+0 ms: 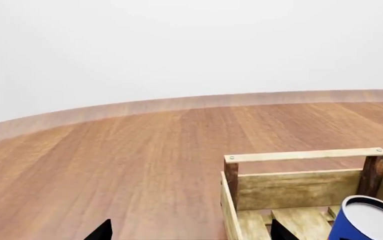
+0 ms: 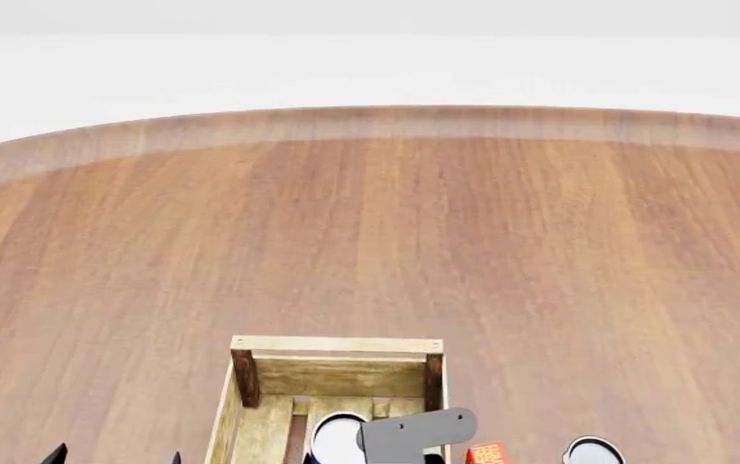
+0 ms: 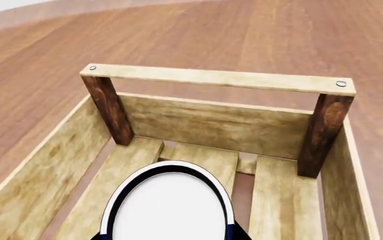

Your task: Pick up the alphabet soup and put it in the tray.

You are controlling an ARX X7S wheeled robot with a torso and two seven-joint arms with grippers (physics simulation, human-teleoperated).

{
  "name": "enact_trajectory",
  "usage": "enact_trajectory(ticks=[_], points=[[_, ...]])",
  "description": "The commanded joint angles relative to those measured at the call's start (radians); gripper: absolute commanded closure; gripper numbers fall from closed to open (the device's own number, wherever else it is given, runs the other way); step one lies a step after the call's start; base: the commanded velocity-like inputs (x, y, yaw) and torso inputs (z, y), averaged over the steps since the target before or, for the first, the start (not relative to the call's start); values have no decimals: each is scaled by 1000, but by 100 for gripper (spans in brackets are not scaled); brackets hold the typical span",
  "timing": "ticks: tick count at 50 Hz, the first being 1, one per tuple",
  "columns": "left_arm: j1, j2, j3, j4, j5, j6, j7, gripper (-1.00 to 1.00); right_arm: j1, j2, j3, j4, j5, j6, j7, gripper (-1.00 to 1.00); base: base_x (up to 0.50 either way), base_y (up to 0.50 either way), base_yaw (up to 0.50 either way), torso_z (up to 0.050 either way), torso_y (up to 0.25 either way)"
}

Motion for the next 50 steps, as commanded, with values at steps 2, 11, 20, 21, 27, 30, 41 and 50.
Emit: enact_trajectory(ticks=[2, 11, 20, 21, 27, 30, 41, 50], points=[[0, -2, 3, 1, -1, 1, -3, -100, 19, -3, -25, 6, -22, -10, -5, 100, 0, 0, 0, 0, 0], [-1, -4, 6, 1, -2, 1, -4, -100, 34, -8, -36, 32, -14, -24, -9, 100, 0, 0, 0, 0, 0], [-1, -6, 8, 1, -2, 3, -6, -100, 41, -12, -45, 56, -4, -41, -9, 100, 0, 0, 0, 0, 1], [-1, -5, 8, 0, -2, 4, -5, -100, 39, -11, -47, 49, -3, -37, -6, 100, 0, 0, 0, 0, 0], [-3, -6, 10, -1, -3, 4, -6, -100, 52, -18, -53, 83, 4, -53, -9, 100, 0, 0, 0, 0, 0], [-3, -6, 11, 0, -2, 4, -7, -100, 58, -21, -56, 96, 7, -59, -11, 100, 0, 0, 0, 0, 0], [-4, -8, 14, 0, -5, 4, -9, -100, 63, -18, -72, 102, 22, -64, -5, 100, 0, 0, 0, 0, 1], [-4, -9, 16, 0, -5, 5, -11, -100, 68, -13, -83, 102, 32, -62, 1, -100, 0, 0, 0, 1, 1]])
